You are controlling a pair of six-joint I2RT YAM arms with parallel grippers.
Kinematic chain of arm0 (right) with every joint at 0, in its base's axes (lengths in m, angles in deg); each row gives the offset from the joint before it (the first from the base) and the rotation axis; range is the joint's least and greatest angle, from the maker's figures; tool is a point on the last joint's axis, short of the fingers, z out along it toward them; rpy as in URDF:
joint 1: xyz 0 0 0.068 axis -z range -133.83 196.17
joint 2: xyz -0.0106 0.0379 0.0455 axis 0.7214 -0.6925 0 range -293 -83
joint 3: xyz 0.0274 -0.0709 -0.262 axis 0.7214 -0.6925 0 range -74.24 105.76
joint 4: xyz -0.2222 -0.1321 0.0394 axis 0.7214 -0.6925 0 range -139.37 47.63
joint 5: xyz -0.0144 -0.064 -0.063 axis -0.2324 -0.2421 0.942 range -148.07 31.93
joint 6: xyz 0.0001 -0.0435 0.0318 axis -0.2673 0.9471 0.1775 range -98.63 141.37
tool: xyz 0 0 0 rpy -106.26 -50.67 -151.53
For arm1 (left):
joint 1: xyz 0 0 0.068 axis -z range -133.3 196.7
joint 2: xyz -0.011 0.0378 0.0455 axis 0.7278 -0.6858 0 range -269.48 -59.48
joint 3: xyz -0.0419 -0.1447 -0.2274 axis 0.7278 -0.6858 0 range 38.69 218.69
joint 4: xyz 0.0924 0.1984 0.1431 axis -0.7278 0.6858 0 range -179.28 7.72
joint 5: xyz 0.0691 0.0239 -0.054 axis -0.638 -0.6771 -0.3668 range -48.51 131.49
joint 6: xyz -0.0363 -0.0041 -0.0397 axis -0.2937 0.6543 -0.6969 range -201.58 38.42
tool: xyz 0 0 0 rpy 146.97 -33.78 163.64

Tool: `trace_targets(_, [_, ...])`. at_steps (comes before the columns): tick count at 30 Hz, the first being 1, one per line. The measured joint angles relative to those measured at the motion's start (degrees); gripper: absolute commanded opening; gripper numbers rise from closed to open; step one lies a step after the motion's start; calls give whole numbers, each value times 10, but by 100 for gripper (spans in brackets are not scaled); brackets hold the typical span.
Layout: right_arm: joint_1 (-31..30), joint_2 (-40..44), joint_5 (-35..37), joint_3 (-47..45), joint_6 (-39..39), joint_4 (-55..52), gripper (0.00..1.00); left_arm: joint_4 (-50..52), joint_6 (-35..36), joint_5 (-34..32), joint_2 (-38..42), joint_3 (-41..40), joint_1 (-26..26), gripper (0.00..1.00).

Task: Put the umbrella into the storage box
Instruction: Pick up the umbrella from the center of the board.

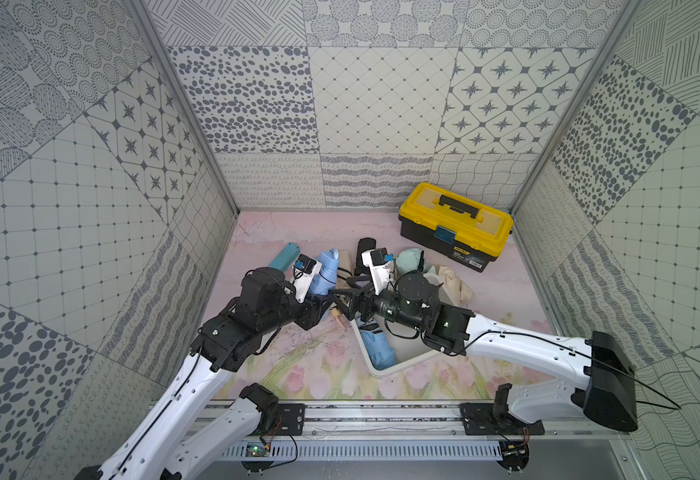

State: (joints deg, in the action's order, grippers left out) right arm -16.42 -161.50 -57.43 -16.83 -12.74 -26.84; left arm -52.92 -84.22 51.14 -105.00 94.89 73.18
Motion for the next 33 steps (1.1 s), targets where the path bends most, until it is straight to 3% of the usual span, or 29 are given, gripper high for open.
trace_targets(6, [-3, -27, 16, 15, -29, 29, 86, -35, -26, 9, -2, -9, 10, 55])
trace_targets(14, [-5, -52, 42, 46, -56, 36, 77, -61, -38, 6, -13, -13, 31, 56])
trace_targets(18, [-4, -59, 59, 55, -64, 36, 69, -65, -37, 1, -24, -13, 47, 56])
trace_targets(23, [-4, -61, 75, 56, -74, 30, 50, -66, -37, -8, -33, -11, 61, 60])
trace_targets(33, [9, -61, 96, 58, -117, -13, 24, -66, -37, -25, -43, 2, 75, 93])
